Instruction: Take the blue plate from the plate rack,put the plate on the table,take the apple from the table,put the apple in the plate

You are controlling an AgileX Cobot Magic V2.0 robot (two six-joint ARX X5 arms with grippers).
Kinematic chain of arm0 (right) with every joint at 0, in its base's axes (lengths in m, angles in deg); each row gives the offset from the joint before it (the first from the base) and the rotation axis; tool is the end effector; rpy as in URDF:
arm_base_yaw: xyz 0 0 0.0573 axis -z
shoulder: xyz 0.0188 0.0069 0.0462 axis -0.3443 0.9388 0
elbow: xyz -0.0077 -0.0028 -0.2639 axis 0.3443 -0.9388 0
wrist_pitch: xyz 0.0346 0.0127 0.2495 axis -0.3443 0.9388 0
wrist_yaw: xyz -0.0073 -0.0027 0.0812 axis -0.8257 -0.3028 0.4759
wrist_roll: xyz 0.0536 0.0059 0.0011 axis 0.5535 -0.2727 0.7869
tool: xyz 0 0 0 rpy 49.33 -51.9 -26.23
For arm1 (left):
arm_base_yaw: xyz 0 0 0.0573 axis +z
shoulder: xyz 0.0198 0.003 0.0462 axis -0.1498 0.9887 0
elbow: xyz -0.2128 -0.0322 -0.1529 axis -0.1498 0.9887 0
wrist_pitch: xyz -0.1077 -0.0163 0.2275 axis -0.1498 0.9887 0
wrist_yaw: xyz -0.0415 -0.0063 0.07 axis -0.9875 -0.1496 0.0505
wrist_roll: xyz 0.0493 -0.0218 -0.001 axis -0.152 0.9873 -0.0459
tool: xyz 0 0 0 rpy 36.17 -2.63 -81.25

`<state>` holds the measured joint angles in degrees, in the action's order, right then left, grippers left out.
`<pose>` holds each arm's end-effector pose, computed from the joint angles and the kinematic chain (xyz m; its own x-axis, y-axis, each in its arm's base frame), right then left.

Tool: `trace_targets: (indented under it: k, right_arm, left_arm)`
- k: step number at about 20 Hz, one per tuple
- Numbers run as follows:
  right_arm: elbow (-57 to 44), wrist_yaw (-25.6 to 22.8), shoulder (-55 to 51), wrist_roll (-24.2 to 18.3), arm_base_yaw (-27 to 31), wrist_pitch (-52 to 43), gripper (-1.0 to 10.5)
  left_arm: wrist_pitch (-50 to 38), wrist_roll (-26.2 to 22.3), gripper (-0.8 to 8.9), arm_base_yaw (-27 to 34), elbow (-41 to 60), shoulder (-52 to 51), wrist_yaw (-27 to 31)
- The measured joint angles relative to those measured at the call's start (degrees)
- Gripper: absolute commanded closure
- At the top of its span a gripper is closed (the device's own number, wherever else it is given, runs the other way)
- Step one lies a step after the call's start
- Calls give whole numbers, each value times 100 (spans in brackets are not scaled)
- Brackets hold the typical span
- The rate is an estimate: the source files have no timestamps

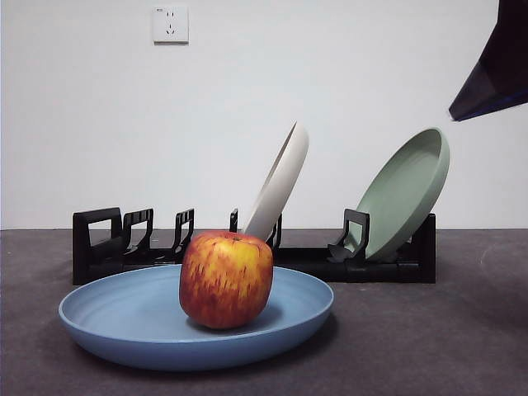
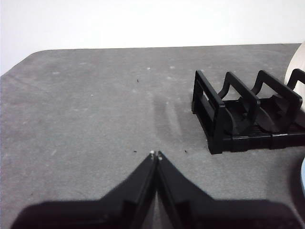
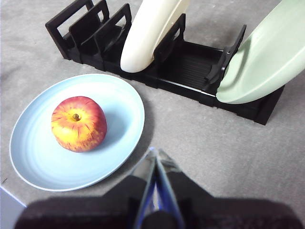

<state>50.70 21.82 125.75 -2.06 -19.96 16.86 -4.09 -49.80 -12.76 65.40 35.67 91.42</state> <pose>0.1121 0.0913 0.2443 0.7109 0.4913 -0.5032 -0.5305 0.8444 0.0751 0.0954 -0.0048 0.1514 0.9852 -0.0005 -0.1711 -0.0007 1.0000 -0.0074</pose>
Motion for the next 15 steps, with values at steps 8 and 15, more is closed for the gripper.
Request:
trace_targets:
  k: [8,15]
  right_arm:
    - [0,0,0,0,0,0,945]
    - [0,-188,-391,-68,105,295,945]
  left_arm:
    - [0,2,815,0,0,-2,0]
    - [0,2,814,0,0,0,4]
